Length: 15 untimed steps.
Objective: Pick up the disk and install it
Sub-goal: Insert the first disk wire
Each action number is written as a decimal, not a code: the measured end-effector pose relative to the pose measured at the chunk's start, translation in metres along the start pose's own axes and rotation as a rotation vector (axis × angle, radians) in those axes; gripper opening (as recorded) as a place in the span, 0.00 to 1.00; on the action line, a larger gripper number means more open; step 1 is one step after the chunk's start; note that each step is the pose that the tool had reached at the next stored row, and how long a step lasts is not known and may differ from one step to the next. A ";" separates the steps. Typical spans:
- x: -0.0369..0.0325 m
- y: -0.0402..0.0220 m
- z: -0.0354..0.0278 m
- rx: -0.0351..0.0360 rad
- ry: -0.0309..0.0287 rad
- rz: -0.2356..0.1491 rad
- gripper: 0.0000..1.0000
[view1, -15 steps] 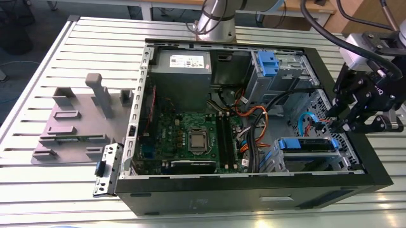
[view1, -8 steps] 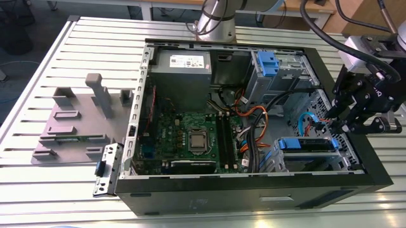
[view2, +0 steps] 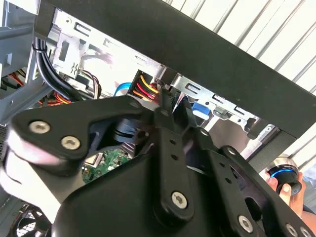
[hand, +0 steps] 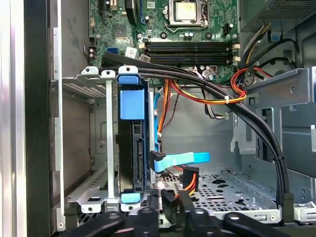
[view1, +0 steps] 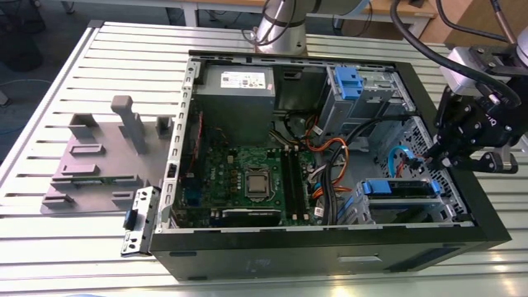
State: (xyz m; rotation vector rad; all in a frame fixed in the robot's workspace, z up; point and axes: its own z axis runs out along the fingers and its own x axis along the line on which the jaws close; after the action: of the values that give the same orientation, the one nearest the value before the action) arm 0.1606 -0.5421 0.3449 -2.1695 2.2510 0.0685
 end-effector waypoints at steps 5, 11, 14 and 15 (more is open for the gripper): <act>0.0000 0.0000 0.0001 0.0000 0.0000 0.000 0.18; 0.0000 0.0000 0.0002 0.0000 0.0000 0.000 0.18; 0.0012 0.0019 0.0003 0.0000 -0.0001 0.000 0.18; 0.0019 0.0034 0.0003 0.0001 -0.0001 0.000 0.18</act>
State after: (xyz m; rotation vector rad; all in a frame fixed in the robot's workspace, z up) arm 0.1571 -0.5438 0.3447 -2.1695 2.2509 0.0685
